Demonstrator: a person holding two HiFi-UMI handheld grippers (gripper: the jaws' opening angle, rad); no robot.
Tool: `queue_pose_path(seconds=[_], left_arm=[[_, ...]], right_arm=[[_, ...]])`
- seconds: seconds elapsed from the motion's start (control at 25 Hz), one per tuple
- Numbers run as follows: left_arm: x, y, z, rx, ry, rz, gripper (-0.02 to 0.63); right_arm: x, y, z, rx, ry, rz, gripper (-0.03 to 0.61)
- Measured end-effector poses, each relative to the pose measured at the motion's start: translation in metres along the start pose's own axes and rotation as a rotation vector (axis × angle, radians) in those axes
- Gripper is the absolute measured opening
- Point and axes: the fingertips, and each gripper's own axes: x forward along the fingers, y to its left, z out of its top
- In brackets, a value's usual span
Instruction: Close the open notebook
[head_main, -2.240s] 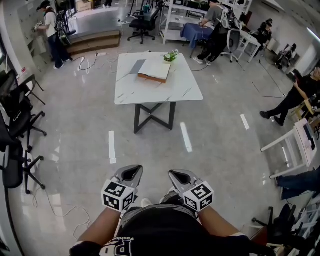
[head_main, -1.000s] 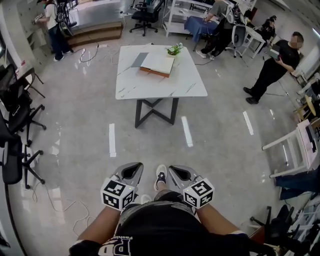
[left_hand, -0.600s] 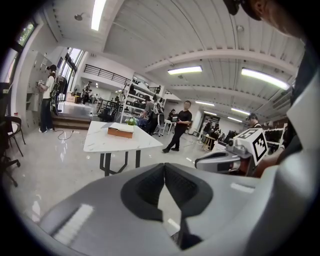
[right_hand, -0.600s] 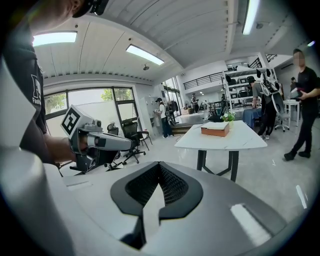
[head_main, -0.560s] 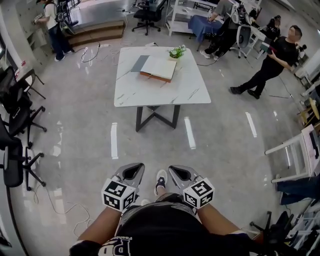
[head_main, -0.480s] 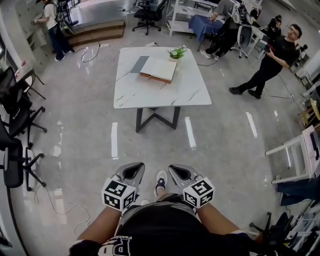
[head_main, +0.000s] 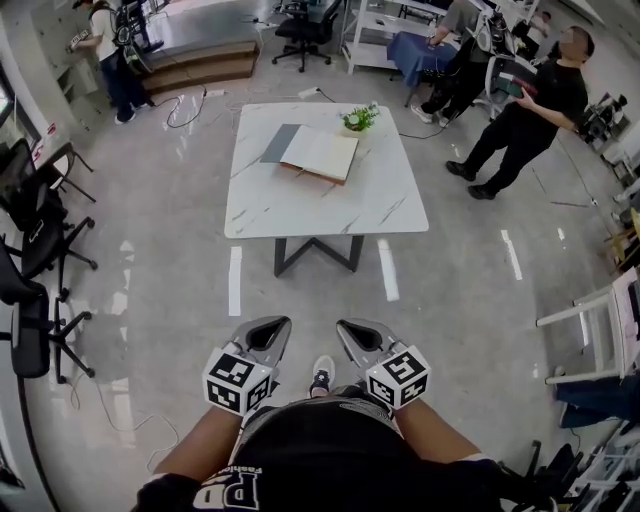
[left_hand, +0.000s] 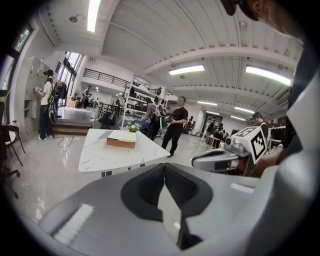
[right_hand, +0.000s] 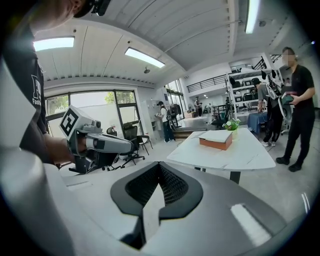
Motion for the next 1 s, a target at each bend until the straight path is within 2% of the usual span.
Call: queue_pose_path(seconds=[0.52, 1.0], left_arm=[[0.055, 0.017, 0.044, 0.024, -0.024, 0.073, 0.059], [0.074, 0.028, 0.046, -0.015, 0.002, 0.132, 0.059]], right_arm=[[0.026, -0.061, 0.035, -0.031, -0.026, 0.077, 0.000], [0.038, -0.090, 0.033, -0.008, -0.006, 0.128, 0.000]])
